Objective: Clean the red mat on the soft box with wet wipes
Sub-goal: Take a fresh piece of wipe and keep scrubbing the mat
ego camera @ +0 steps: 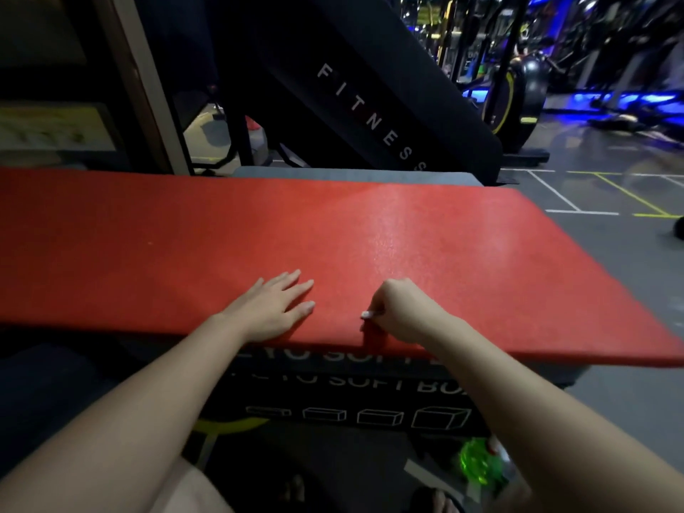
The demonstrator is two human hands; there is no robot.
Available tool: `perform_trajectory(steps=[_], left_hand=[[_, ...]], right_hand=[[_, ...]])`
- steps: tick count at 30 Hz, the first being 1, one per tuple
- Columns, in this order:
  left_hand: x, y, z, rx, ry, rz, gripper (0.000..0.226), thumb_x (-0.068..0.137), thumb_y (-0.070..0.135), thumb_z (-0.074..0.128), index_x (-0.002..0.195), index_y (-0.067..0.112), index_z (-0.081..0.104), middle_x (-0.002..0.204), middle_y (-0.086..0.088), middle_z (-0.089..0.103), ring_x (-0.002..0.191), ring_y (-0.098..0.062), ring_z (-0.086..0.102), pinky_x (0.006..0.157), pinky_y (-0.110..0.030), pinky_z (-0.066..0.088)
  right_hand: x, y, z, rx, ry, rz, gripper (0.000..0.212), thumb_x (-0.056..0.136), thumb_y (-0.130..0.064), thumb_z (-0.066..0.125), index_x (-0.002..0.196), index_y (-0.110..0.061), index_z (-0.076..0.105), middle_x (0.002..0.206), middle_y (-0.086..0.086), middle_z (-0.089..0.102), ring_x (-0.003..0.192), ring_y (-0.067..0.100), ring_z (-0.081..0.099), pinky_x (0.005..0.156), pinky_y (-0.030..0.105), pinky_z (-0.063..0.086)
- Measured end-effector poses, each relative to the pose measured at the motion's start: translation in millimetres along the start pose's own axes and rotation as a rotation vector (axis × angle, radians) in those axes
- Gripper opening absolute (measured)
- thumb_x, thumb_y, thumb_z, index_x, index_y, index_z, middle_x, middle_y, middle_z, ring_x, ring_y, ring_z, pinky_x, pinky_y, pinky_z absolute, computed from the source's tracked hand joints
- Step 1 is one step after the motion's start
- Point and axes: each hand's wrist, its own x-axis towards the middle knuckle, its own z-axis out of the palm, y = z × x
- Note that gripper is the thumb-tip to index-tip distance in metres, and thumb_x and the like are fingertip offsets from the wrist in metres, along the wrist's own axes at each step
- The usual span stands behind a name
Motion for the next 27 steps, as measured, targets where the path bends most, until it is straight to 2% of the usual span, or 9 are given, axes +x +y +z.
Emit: perform_trajectory(steps=[3, 7, 10, 12, 14, 18, 21, 25, 27], left_hand=[[-25, 10, 6, 0.001, -0.048, 0.042, 0.112, 0.068, 0.098, 0.001, 0.163, 0.039, 0.001, 0.171, 0.009, -0.008, 0.156, -0.011, -0.01, 0.127, -0.048, -0.005], [-43, 15, 11, 0.174, -0.079, 0.101, 0.12, 0.073, 0.099, 0.035, 0.16, 0.036, -0.018, 0.166, 0.009, -0.024, 0.154, -0.013, -0.021, 0.127, -0.048, -0.006], [-41, 17, 15, 0.309, -0.012, 0.112, 0.112, 0.089, 0.066, 0.061, 0.16, 0.032, -0.018, 0.169, 0.003, -0.017, 0.157, -0.022, -0.01, 0.128, -0.047, 0.004], [-39, 23, 19, 0.334, 0.026, 0.098, 0.103, 0.095, 0.034, 0.065, 0.162, 0.028, -0.014, 0.171, -0.002, -0.009, 0.158, -0.029, -0.002, 0.127, -0.049, 0.01], [-37, 25, 19, 0.362, 0.035, 0.102, 0.099, 0.093, 0.016, 0.059, 0.162, 0.024, -0.01, 0.171, -0.007, -0.004, 0.157, -0.035, 0.003, 0.125, -0.054, 0.014], [-37, 18, 6, 0.381, 0.132, 0.156, 0.094, 0.088, 0.01, 0.064, 0.164, 0.021, 0.01, 0.168, -0.012, 0.02, 0.152, -0.038, 0.027, 0.117, -0.055, 0.033], [-33, 16, 4, 0.428, 0.262, 0.197, 0.101, 0.054, 0.002, 0.085, 0.149, 0.011, 0.05, 0.141, -0.019, 0.06, 0.12, -0.043, 0.064, 0.086, -0.059, 0.058], [-31, 19, -7, 0.452, 0.364, 0.19, 0.097, 0.044, -0.002, 0.087, 0.137, 0.007, 0.062, 0.127, -0.019, 0.069, 0.105, -0.041, 0.072, 0.072, -0.056, 0.062], [-30, 20, -17, 0.46, 0.404, 0.205, 0.092, 0.044, -0.005, 0.085, 0.133, 0.005, 0.066, 0.123, -0.019, 0.071, 0.101, -0.04, 0.073, 0.068, -0.054, 0.063]], right_hand=[[-13, 1, -13, 0.033, -0.01, -0.015, 0.018, 0.086, -0.031, 0.074, 0.091, -0.015, 0.078, 0.084, 0.004, 0.073, 0.074, 0.016, 0.063, 0.068, 0.028, 0.049], [-17, 10, -22, 0.064, 0.069, -0.014, 0.015, 0.087, -0.023, 0.072, 0.099, -0.015, 0.077, 0.098, 0.004, 0.074, 0.089, 0.016, 0.065, 0.076, 0.026, 0.049], [-25, 5, -16, 0.066, 0.036, -0.021, 0.018, 0.086, -0.032, 0.074, 0.096, -0.017, 0.077, 0.095, 0.0, 0.074, 0.083, 0.01, 0.062, 0.072, 0.022, 0.045], [-35, 0, -15, 0.071, -0.057, -0.085, 0.021, 0.084, -0.038, 0.074, 0.095, -0.02, 0.078, 0.092, -0.005, 0.073, 0.082, 0.008, 0.062, 0.071, 0.021, 0.047], [-43, -1, -19, 0.055, -0.105, -0.178, 0.022, 0.085, -0.04, 0.073, 0.097, -0.022, 0.077, 0.092, -0.008, 0.071, 0.081, 0.005, 0.062, 0.072, 0.02, 0.05], [-45, 13, -33, 0.066, 0.012, -0.211, 0.013, 0.087, -0.032, 0.072, 0.098, -0.025, 0.076, 0.094, -0.008, 0.067, 0.084, 0.007, 0.061, 0.073, 0.023, 0.048], [-45, 30, -35, 0.069, 0.086, -0.15, 0.016, 0.092, -0.04, 0.064, 0.1, -0.028, 0.072, 0.099, -0.009, 0.065, 0.09, 0.011, 0.06, 0.077, 0.029, 0.048], [-56, 38, -36, 0.103, 0.134, -0.169, 0.051, 0.093, -0.064, 0.039, 0.119, -0.031, 0.067, 0.117, -0.013, 0.07, 0.109, 0.005, 0.064, 0.09, 0.03, 0.053], [-61, 41, -35, 0.09, 0.203, -0.21, 0.055, 0.095, -0.066, 0.032, 0.131, -0.036, 0.06, 0.127, -0.02, 0.063, 0.119, -0.002, 0.057, 0.096, 0.027, 0.051]])
